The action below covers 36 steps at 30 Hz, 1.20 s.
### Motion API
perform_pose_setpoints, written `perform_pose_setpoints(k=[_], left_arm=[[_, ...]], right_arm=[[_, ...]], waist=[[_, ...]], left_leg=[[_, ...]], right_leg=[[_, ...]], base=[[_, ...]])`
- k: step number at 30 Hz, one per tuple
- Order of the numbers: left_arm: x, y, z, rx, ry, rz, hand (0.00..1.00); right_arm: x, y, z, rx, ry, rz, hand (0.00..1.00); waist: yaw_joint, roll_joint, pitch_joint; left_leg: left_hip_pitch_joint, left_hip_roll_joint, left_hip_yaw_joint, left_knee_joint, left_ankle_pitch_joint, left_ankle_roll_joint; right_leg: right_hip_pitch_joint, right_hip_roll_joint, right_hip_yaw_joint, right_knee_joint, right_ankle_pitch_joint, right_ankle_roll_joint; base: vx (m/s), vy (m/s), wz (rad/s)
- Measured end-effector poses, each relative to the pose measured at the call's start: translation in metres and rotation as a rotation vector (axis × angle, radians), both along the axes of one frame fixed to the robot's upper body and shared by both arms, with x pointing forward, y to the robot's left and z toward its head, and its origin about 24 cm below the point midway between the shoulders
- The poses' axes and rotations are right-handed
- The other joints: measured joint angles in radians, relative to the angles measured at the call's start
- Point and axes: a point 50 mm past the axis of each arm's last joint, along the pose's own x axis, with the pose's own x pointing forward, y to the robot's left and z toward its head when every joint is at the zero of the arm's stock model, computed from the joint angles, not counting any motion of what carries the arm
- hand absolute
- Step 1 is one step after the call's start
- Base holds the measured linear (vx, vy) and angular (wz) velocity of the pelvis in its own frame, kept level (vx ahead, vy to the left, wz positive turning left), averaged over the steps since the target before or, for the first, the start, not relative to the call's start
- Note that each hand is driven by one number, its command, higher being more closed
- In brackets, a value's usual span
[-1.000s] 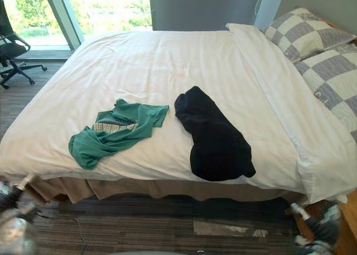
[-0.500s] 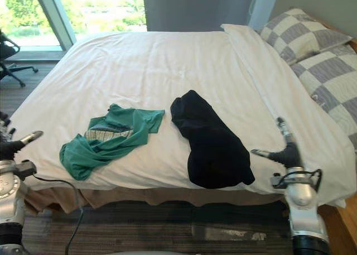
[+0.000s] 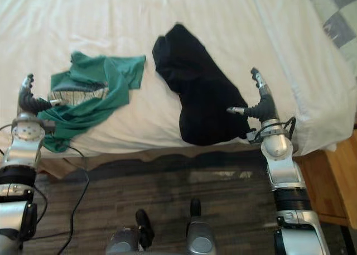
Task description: Tidy the bed and pick cloth on bed and put in laundry
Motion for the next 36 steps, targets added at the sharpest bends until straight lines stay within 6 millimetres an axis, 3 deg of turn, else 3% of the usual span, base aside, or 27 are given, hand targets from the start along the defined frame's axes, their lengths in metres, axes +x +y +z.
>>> perform_pose_setpoints(k=[4, 5, 9, 11, 13, 20, 24, 27, 30, 31, 33, 34, 36], left_arm=[[0.012, -0.012, 0.011, -0.014, 0.036, -0.034, 0.00], [0.016, -0.016, 0.010, -0.002, 0.079, -0.060, 1.00], [0.020, -0.027, 0.001, 0.070, 0.236, -0.129, 1.00], [0.024, -0.027, 0.011, 0.074, 0.296, -0.174, 1.00], [0.025, -0.030, 0.008, 0.093, 0.355, -0.195, 1.00], [0.014, -0.025, -0.009, 0.075, 0.376, -0.263, 1.00], [-0.007, -0.022, -0.039, -0.080, 0.257, -0.402, 1.00], [-0.025, -0.031, -0.062, -0.195, 0.201, -0.539, 1.00], [-0.046, -0.060, -0.103, -0.337, 0.342, -0.765, 1.00], [-0.060, -0.076, -0.130, -0.400, 0.441, -0.832, 1.00], [-0.079, -0.103, -0.161, -0.484, 0.568, -0.904, 1.00], [-0.089, -0.114, -0.172, -0.526, 0.610, -0.926, 1.00], [-0.091, -0.121, -0.168, -0.541, 0.606, -0.948, 1.00]], right_arm=[[-0.015, 0.013, 0.035, -0.018, -0.156, 0.088, 0.00], [-0.020, 0.015, 0.044, -0.023, -0.201, 0.101, 0.00], [-0.029, 0.023, 0.067, -0.036, -0.304, 0.130, 0.00], [-0.027, 0.031, 0.081, -0.047, -0.342, 0.159, 0.00], [-0.024, 0.039, 0.093, -0.055, -0.369, 0.185, 0.00], [-0.026, 0.065, 0.094, -0.180, -0.367, 0.237, 0.00], [-0.018, 0.074, 0.082, -0.287, -0.281, 0.192, 0.00], [-0.014, 0.072, 0.078, -0.318, -0.234, 0.136, 0.00], [-0.011, 0.060, 0.080, -0.345, -0.200, 0.067, 0.00], [-0.010, 0.055, 0.081, -0.331, -0.193, 0.043, 0.00], [-0.009, 0.046, 0.081, -0.309, -0.181, 0.003, 0.00], [-0.007, 0.038, 0.079, -0.292, -0.162, -0.034, 0.00], [-0.002, 0.021, 0.072, -0.258, -0.111, -0.103, 0.00]], waist=[[-0.017, -0.004, 0.028], [-0.023, -0.005, 0.035], [-0.031, 0.001, 0.077], [-0.025, 0.026, 0.090], [-0.023, 0.042, 0.092], [-0.027, 0.047, 0.091], [-0.016, 0.050, 0.091], [-0.005, 0.053, 0.094], [0.010, 0.065, 0.116], [0.012, 0.062, 0.128], [0.023, 0.046, 0.160], [0.046, 0.029, 0.180], [0.066, 0.029, 0.182]], left_leg=[[-0.078, 0.022, 0.029, 0.042, 0.000, 0.000], [-0.094, 0.025, 0.037, 0.049, 0.000, 0.000], [-0.111, 0.029, 0.047, 0.071, 0.000, 0.000], [-0.119, 0.036, 0.047, 0.079, 0.000, 0.000], [-0.116, 0.030, 0.048, 0.079, 0.000, 0.000], [-0.111, -0.001, 0.044, 0.078, 0.000, 0.001], [-0.101, -0.015, 0.037, 0.078, 0.000, 0.002], [-0.101, -0.015, 0.010, 0.078, -0.001, 0.013], [-0.106, -0.016, -0.018, 0.076, -0.006, 0.028], [-0.116, -0.017, -0.031, 0.076, -0.012, 0.039], [-0.135, -0.018, -0.047, 0.082, -0.012, 0.045], [-0.146, -0.016, -0.049, 0.090, -0.010, 0.047], [-0.183, -0.011, -0.073, 0.112, -0.006, 0.049]], right_leg=[[-0.095, 0.009, 0.017, 0.051, 0.000, 0.000], [-0.112, 0.009, 0.019, 0.056, 0.000, 0.000], [-0.126, 0.007, 0.021, 0.057, 0.001, 0.000], [-0.133, 0.012, 0.021, 0.058, 0.020, -0.002], [-0.133, 0.006, 0.021, 0.058, 0.028, 0.004], [-0.136, -0.016, 0.021, 0.054, 0.042, 0.027], [-0.129, -0.029, 0.018, 0.055, 0.043, 0.028], [-0.114, -0.037, -0.013, 0.054, 0.042, 0.028], [-0.099, -0.039, -0.048, 0.055, 0.041, 0.028], [-0.100, -0.040, -0.070, 0.055, 0.037, 0.029], [-0.106, -0.044, -0.087, 0.056, 0.033, 0.025], [-0.110, -0.044, -0.095, 0.057, 0.029, 0.017], [-0.121, -0.044, -0.124, 0.059, 0.024, 0.010]], base=[[-0.04, -0.038, -0.10], [-0.02, -0.018, -0.06], [-0.02, -0.002, -0.06], [-0.04, 0.005, -0.01], [-0.04, 0.049, -0.05], [-0.02, 0.050, -0.05], [-0.01, 0.039, -0.01], [-0.02, 0.026, 0.21], [-0.05, 0.015, 0.32], [-0.08, 0.015, 0.38], [-0.07, 0.009, 0.28], [-0.09, -0.024, 0.21], [-0.09, -0.037, 0.31]])
